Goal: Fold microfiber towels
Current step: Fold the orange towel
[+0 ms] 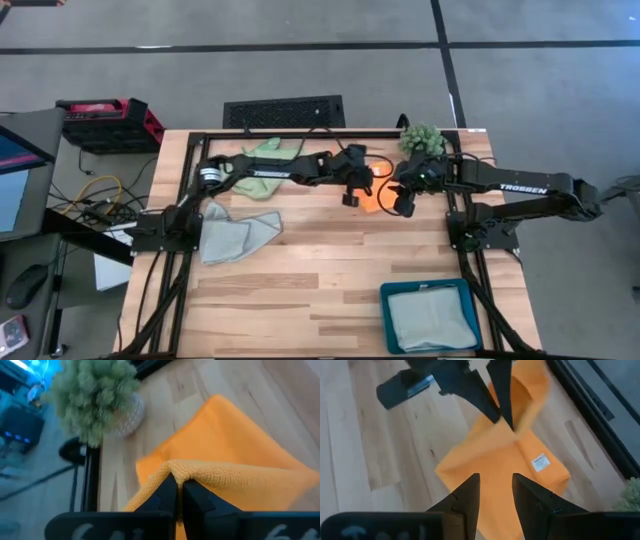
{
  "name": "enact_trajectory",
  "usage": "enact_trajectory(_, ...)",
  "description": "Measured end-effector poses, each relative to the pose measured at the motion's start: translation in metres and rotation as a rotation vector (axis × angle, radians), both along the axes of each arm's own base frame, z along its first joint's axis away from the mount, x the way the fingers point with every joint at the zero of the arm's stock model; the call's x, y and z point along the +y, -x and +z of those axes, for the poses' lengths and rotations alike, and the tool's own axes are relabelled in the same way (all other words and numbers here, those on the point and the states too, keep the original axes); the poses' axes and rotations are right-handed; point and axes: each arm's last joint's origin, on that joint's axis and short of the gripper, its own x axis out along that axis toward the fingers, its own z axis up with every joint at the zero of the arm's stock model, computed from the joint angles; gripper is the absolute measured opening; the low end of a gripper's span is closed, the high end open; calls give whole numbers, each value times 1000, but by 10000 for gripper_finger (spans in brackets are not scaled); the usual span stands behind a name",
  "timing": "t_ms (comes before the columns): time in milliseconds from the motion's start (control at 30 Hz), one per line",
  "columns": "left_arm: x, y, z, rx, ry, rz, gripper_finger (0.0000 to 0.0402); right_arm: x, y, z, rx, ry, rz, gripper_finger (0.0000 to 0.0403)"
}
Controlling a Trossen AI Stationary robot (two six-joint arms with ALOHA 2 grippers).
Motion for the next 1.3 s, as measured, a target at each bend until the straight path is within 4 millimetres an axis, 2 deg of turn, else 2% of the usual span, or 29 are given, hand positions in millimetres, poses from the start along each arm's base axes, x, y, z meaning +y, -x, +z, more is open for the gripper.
enact_trajectory(267,6,-30,-6,-30,-56,-63,0,1,3,2,-3,2,0,135)
enact_trajectory(433,9,-40,-7,-54,-72,-81,0,1,3,1,2,0,0,135)
enact_trajectory(633,9,-43,-12,-61,-65,-139,0,1,6,-1,35,-5,-3,135)
enact_trajectory(767,8,-40,-16,-22,-41,-115,0,1,9,-4,74,-31,-31,133)
enact_trajectory(900,8,-40,-17,-15,-24,-98,0,-2,13,-21,149,-77,-79,132)
enact_trajectory(1067,7,-40,-17,-18,-19,-106,0,-7,9,-35,176,-115,-140,132)
enact_trajectory(1300,5,-40,-17,-28,17,-113,0,-12,7,-37,179,-120,-167,132)
